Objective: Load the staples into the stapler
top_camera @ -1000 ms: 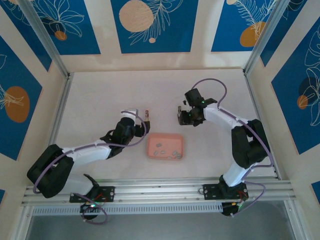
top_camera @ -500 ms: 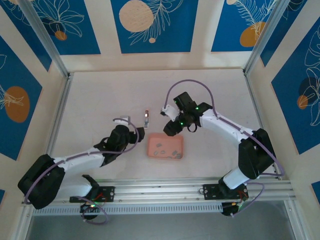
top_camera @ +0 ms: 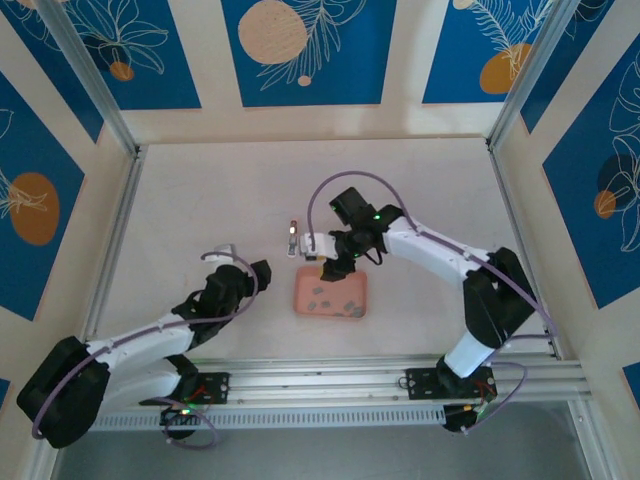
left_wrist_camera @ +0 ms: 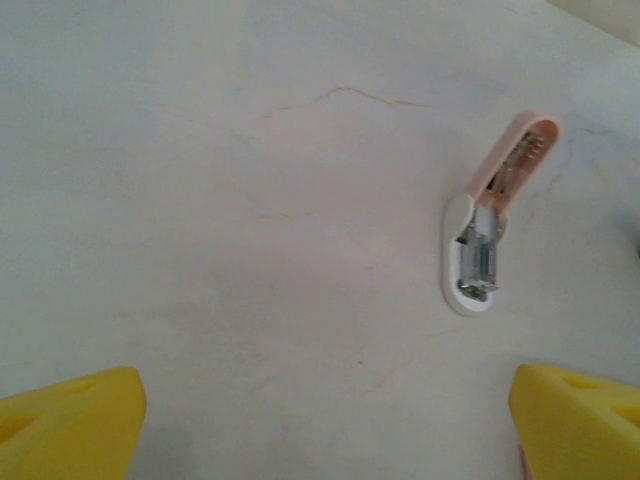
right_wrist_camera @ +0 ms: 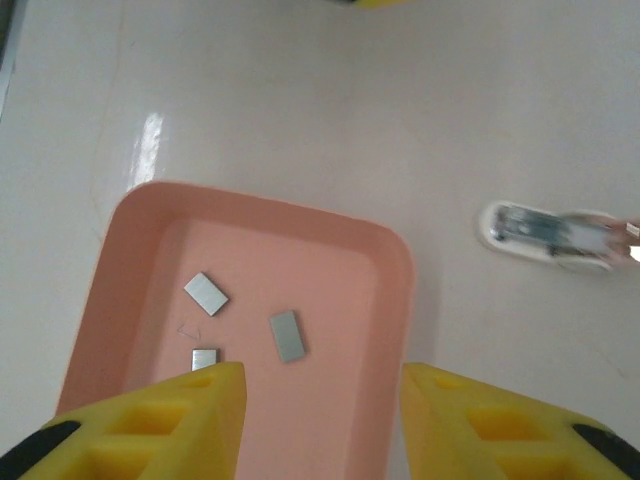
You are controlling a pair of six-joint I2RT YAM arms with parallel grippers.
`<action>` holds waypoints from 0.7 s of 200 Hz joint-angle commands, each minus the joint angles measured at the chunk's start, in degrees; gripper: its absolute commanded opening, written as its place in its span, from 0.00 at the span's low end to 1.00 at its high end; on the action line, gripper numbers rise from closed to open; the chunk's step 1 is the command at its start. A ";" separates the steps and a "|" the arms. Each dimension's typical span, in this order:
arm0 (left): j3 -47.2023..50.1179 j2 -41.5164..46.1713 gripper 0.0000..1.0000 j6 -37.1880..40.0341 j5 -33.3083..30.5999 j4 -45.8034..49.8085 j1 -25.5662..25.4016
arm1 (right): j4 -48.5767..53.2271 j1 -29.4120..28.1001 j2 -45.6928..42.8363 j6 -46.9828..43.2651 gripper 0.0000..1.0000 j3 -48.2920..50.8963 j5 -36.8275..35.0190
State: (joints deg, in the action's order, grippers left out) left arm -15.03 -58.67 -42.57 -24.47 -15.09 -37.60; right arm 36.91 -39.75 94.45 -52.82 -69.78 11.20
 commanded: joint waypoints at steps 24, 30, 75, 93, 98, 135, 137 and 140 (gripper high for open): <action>1.32 0.84 0.93 0.05 -1.32 2.17 2.11 | 5.59 -2.76 9.16 -11.53 0.42 -6.74 -3.20; 1.32 0.77 0.93 0.32 -1.21 2.17 2.29 | 5.94 -3.16 10.21 -12.15 0.41 -7.16 -4.05; 1.58 0.88 0.93 1.72 -0.23 2.41 3.48 | 4.49 -6.07 15.18 -14.63 0.40 -7.85 -8.58; 1.64 0.96 0.93 2.11 0.53 2.55 3.94 | 4.58 -6.70 16.55 -14.59 0.39 -8.37 -8.67; 1.67 1.01 0.94 2.29 0.70 2.65 4.17 | 4.58 -6.81 16.81 -14.58 0.39 -8.39 -8.91; 1.62 0.86 0.93 2.96 1.59 2.44 4.94 | 4.91 -6.49 18.98 -14.88 0.38 -8.71 -12.00; 1.61 0.83 0.93 3.00 1.61 2.37 4.98 | 4.92 -6.44 19.04 -14.83 0.38 -8.75 -11.95; 1.58 0.75 0.93 3.09 1.70 2.35 5.09 | 4.93 -6.31 19.14 -14.85 0.38 -8.83 -11.91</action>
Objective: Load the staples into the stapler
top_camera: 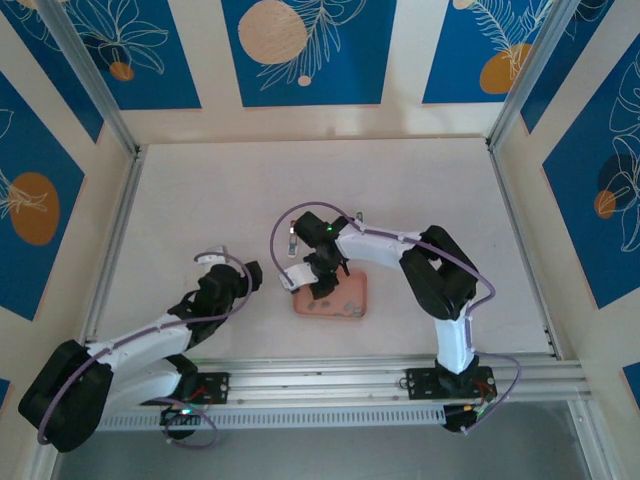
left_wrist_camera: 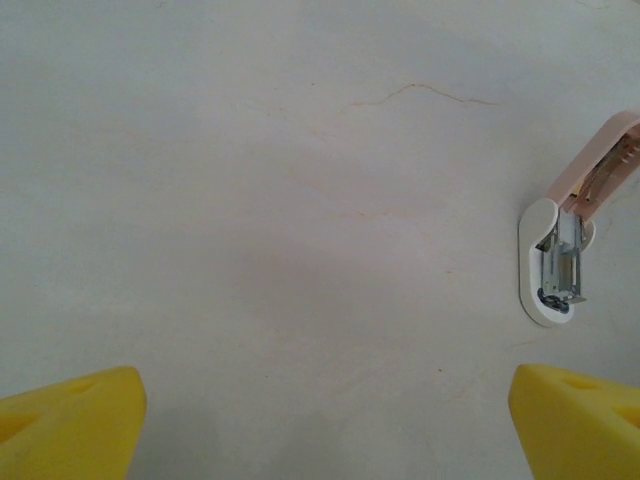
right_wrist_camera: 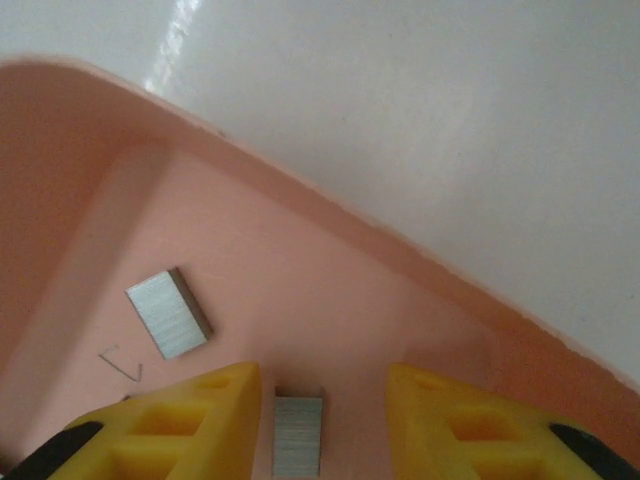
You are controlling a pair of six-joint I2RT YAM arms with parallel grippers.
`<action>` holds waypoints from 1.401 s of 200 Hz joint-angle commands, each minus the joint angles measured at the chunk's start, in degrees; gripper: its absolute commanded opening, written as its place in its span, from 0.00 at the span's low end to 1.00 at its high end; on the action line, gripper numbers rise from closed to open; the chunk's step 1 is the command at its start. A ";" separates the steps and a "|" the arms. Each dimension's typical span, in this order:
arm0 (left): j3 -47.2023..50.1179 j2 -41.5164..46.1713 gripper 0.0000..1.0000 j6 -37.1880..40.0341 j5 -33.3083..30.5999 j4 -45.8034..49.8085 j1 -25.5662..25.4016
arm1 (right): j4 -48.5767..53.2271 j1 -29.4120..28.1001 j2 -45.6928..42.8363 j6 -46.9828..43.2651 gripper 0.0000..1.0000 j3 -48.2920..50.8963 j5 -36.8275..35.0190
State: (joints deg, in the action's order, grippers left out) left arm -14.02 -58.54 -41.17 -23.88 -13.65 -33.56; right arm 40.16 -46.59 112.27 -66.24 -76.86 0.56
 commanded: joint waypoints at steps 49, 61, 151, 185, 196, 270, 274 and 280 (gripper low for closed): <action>0.24 -0.21 0.93 2.32 2.04 0.29 1.72 | 2.98 1.24 2.64 -1.77 0.37 -2.99 -0.49; 0.14 -0.41 0.93 2.51 2.22 0.14 1.89 | 3.40 1.30 2.69 -1.92 0.36 -2.87 -0.14; -1.58 -2.82 0.93 3.71 3.84 -0.69 2.12 | 4.09 1.32 4.76 -0.09 0.28 -2.12 -2.72; -1.80 -2.40 0.93 4.03 4.08 -0.11 2.18 | 3.15 1.42 4.60 0.73 0.22 -1.99 -3.58; -1.95 -2.19 0.93 4.13 4.18 0.31 2.13 | 2.92 1.33 4.21 1.00 0.20 -1.93 -3.59; -6.58 -4.04 0.92 9.93 8.24 -0.21 2.17 | -2.79 2.01 -8.46 12.17 0.17 1.93 1.32; -7.07 -4.44 0.92 10.29 8.77 -0.31 2.20 | -3.37 2.38 -9.41 13.51 0.17 2.31 2.01; -7.94 -5.14 0.92 10.72 9.45 -0.39 2.16 | -4.48 2.82 -10.87 15.63 0.17 3.03 2.84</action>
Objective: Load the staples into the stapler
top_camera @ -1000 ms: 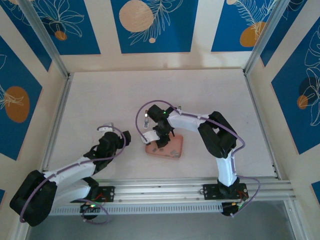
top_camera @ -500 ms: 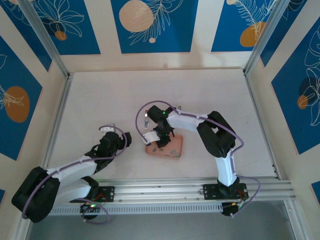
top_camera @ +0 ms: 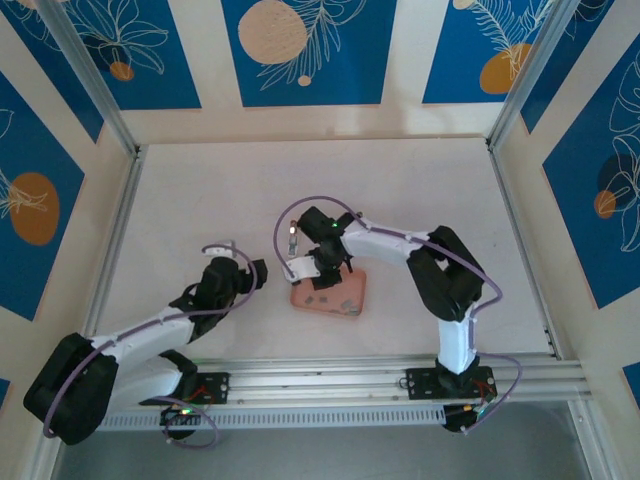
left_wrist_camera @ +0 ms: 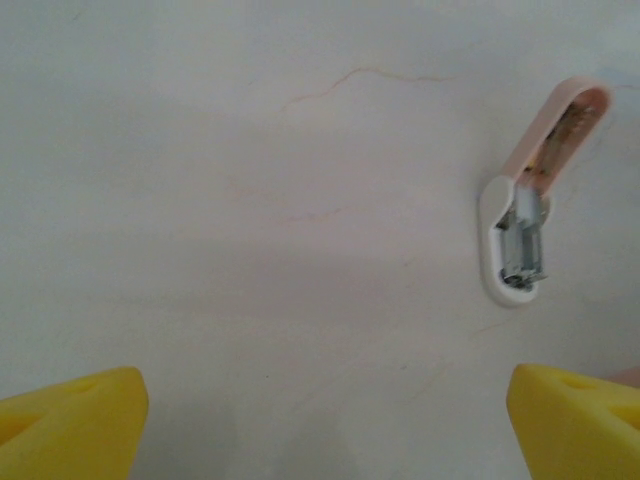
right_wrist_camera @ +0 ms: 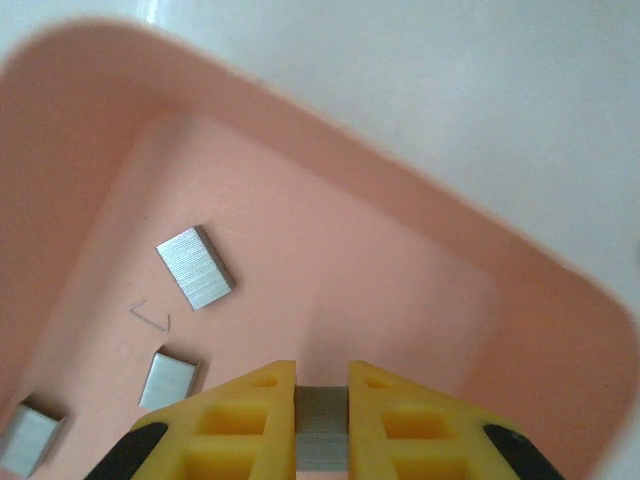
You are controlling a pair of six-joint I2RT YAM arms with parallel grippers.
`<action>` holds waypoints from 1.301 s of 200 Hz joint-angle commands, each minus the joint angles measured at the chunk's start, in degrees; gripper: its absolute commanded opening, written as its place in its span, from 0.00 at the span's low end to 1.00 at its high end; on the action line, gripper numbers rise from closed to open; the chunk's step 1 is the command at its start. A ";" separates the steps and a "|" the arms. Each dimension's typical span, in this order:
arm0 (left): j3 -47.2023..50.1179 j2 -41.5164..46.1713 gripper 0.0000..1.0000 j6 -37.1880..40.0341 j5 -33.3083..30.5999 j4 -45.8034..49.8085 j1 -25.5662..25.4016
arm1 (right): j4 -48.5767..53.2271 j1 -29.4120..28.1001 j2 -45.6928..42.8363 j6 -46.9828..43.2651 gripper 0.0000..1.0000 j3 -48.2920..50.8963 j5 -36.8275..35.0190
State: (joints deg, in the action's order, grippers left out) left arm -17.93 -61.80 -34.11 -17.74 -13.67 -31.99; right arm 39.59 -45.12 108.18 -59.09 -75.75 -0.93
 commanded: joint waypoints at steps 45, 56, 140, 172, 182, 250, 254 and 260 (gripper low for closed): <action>-9.55 -9.59 0.92 4.41 8.68 -4.60 0.69 | -15.82 6.31 -18.82 25.90 0.16 10.85 10.56; -11.31 -11.95 0.91 4.65 10.41 -5.66 0.76 | -17.09 7.76 -20.71 30.27 0.16 12.18 11.92; -26.56 -29.50 0.88 0.86 18.01 -2.26 1.73 | -27.93 14.07 -33.73 49.71 0.16 25.42 15.97; -30.93 -32.88 0.88 0.95 19.64 2.44 1.78 | -29.97 15.48 -36.81 53.54 0.16 27.97 15.89; -31.62 -33.66 0.88 0.67 20.47 3.23 1.78 | -30.92 15.97 -37.57 54.52 0.16 28.82 16.28; -35.31 -37.87 0.88 -1.57 23.85 8.00 1.80 | -32.12 17.06 -37.89 55.66 0.16 29.51 17.42; -35.44 -37.97 0.88 -1.55 24.04 8.13 1.76 | -32.12 17.05 -37.84 55.66 0.16 29.43 17.42; -35.50 -38.17 0.87 -1.65 24.45 8.10 1.81 | -32.12 17.06 -37.82 55.66 0.16 29.45 17.53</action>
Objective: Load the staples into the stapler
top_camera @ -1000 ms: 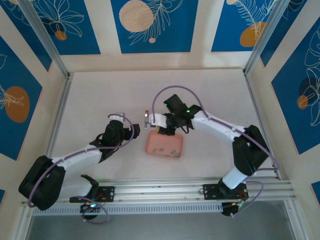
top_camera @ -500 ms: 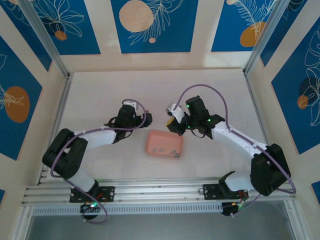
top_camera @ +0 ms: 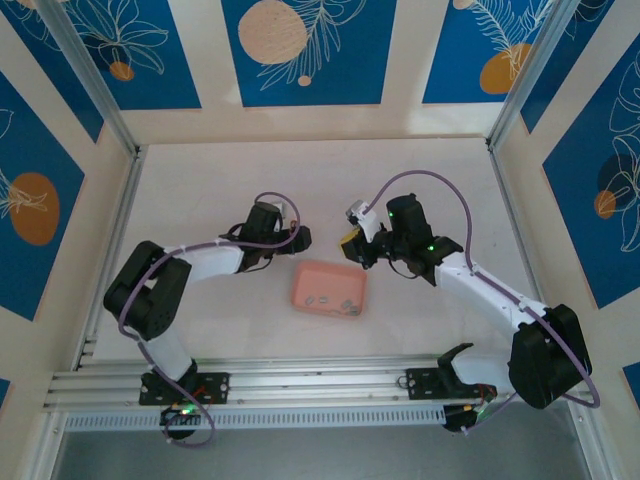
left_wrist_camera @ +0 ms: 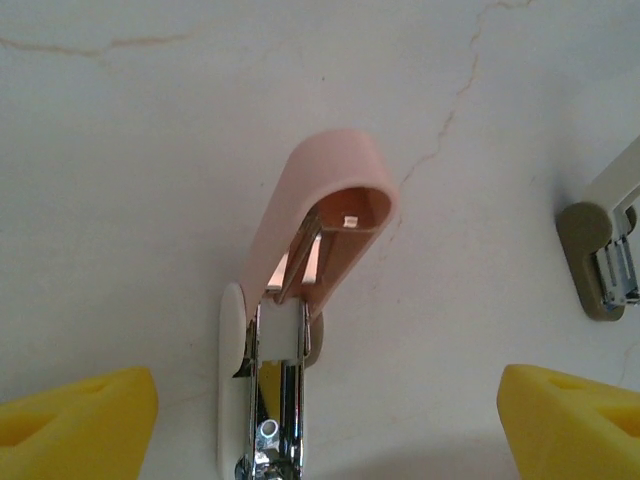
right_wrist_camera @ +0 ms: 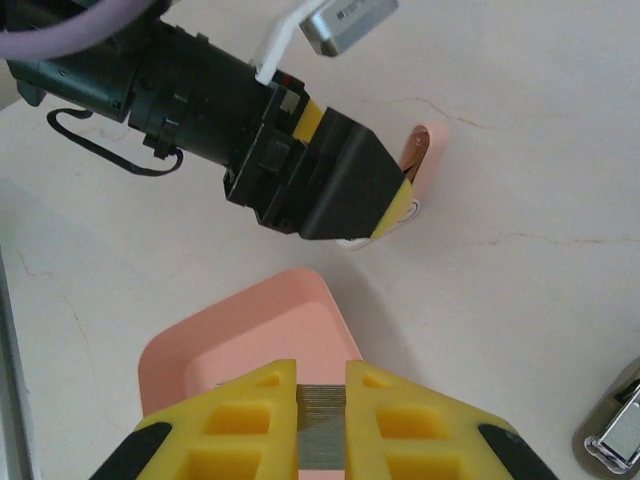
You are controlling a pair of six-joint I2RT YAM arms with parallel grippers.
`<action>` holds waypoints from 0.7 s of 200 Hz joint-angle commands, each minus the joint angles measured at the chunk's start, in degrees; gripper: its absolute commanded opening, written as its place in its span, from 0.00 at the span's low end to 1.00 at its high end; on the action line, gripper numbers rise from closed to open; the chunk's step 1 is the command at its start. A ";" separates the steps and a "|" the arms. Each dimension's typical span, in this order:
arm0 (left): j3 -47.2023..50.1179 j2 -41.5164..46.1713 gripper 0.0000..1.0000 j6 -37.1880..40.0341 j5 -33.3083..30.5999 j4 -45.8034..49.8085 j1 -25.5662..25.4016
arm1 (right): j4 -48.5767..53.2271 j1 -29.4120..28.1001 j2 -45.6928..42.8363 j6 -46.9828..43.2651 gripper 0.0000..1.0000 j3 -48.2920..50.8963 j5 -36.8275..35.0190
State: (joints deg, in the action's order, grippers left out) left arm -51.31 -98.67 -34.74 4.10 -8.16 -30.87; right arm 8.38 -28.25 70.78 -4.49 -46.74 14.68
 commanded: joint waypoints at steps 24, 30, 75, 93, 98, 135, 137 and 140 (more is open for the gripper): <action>-2.02 -2.07 0.87 -2.07 3.70 2.79 0.64 | -0.99 0.30 -0.25 1.06 0.15 0.49 2.13; -2.13 -2.25 0.87 -2.26 3.85 2.89 0.62 | -1.02 0.30 -0.21 1.06 0.15 0.51 2.09; -1.85 -4.05 0.88 -3.75 5.21 0.87 0.22 | -1.32 0.39 0.02 1.09 0.15 0.42 2.53; -2.07 -4.83 0.87 -4.10 5.72 -0.43 0.06 | -1.26 0.39 -0.05 1.09 0.15 0.42 2.47; -2.19 -5.07 0.87 -4.19 5.98 -0.81 0.02 | -1.22 0.39 -0.11 1.12 0.15 0.49 2.43; -3.51 -6.59 0.87 -4.74 6.97 -2.08 -0.93 | -0.91 0.42 -0.62 1.11 0.15 0.65 2.29; -3.53 -6.68 0.87 -4.73 7.00 -2.15 -1.05 | -0.87 0.46 -0.64 1.07 0.15 0.68 2.33; -3.61 -6.77 0.87 -4.79 6.96 -2.20 -1.12 | -0.92 0.47 -0.77 1.11 0.15 0.69 2.31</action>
State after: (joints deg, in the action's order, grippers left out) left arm -52.97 -102.89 -38.65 8.43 -7.66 -30.96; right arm 8.10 -28.05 70.81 -4.08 -46.74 15.49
